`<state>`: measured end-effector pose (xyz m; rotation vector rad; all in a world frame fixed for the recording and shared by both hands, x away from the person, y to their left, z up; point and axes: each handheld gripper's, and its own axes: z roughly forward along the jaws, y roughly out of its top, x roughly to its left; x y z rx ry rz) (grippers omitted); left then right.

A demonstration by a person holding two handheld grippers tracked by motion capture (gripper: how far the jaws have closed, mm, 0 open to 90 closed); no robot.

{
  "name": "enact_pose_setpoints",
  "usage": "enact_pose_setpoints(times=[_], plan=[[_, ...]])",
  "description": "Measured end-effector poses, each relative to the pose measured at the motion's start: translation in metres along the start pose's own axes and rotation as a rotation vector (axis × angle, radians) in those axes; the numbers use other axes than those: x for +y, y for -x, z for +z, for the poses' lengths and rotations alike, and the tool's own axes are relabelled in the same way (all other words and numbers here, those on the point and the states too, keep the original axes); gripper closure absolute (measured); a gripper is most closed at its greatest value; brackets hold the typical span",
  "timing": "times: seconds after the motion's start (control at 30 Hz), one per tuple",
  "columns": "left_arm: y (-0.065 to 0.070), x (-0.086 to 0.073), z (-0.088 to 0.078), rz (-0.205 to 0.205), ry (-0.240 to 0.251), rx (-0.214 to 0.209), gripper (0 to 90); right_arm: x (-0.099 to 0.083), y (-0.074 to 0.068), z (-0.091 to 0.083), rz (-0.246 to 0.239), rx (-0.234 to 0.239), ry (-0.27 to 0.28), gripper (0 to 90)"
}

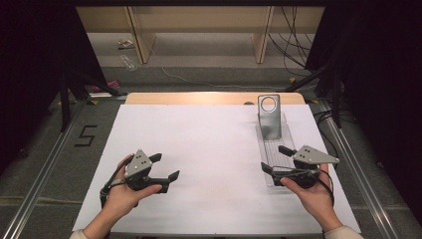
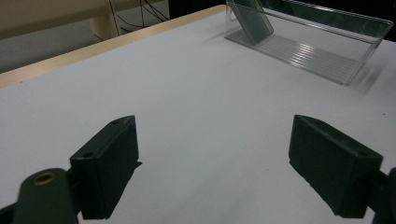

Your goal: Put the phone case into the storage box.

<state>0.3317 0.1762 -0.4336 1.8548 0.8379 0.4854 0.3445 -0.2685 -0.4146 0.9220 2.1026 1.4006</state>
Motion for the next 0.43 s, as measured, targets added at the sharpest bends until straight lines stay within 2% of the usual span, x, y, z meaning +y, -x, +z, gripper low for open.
enact_pose_setpoints(times=[0.43], plan=[[-0.0001, -0.0031, 0.0036, -0.006, -0.01, -0.006, 15.6, -0.0038, -0.0031, 0.0018, -0.007, -0.002, 0.004, 16.2]])
